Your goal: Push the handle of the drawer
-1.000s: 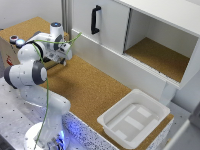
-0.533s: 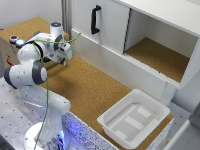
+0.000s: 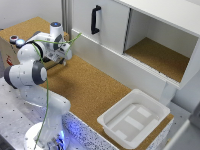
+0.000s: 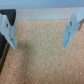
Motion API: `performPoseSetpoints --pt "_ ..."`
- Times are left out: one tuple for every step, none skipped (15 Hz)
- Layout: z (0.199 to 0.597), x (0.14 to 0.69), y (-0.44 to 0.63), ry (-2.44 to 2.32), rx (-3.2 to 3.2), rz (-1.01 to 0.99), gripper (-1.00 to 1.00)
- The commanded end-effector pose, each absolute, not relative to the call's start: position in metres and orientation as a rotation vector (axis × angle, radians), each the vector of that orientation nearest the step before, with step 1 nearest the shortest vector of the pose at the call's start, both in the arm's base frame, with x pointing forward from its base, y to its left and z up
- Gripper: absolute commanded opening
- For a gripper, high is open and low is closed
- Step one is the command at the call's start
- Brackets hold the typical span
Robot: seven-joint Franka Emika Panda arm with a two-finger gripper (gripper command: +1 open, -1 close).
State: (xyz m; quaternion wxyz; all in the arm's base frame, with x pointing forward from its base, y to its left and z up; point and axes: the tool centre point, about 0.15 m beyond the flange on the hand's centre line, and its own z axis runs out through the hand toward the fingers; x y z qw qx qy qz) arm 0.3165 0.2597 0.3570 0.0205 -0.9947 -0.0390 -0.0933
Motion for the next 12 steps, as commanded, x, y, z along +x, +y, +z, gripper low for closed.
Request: performPoseSetpoints --pt "0.399 0.367 0.255 -0.091 -3.18 -0.288 1.0" --pt "0.411 0.375 0.25 -0.097 -3.168 -0.297 1.0" --pt "0.421 0.384 0.245 -0.088 -3.16 -0.31 1.0" --pt "0.431 0.393 0.239 -0.075 -3.149 -0.316 1.0" --pt "0.439 0.401 0.233 -0.055 -3.13 -0.311 1.0" --pt "0.445 0.408 0.229 -0.071 -3.151 -0.316 1.0" --pt "0.453 0.416 0.223 -0.072 -3.155 -0.326 1.0" --pt "0.461 0.422 0.218 -0.085 -3.136 -0.333 1.0" --pt "0.472 0.428 0.212 -0.091 -3.124 -0.362 1.0" --pt "0.484 0.435 0.206 -0.092 -3.11 -0.38 1.0" --pt "0.496 0.443 0.202 -0.114 -3.109 -0.383 1.0" --pt "0.509 0.448 0.198 -0.12 -3.111 -0.403 1.0"
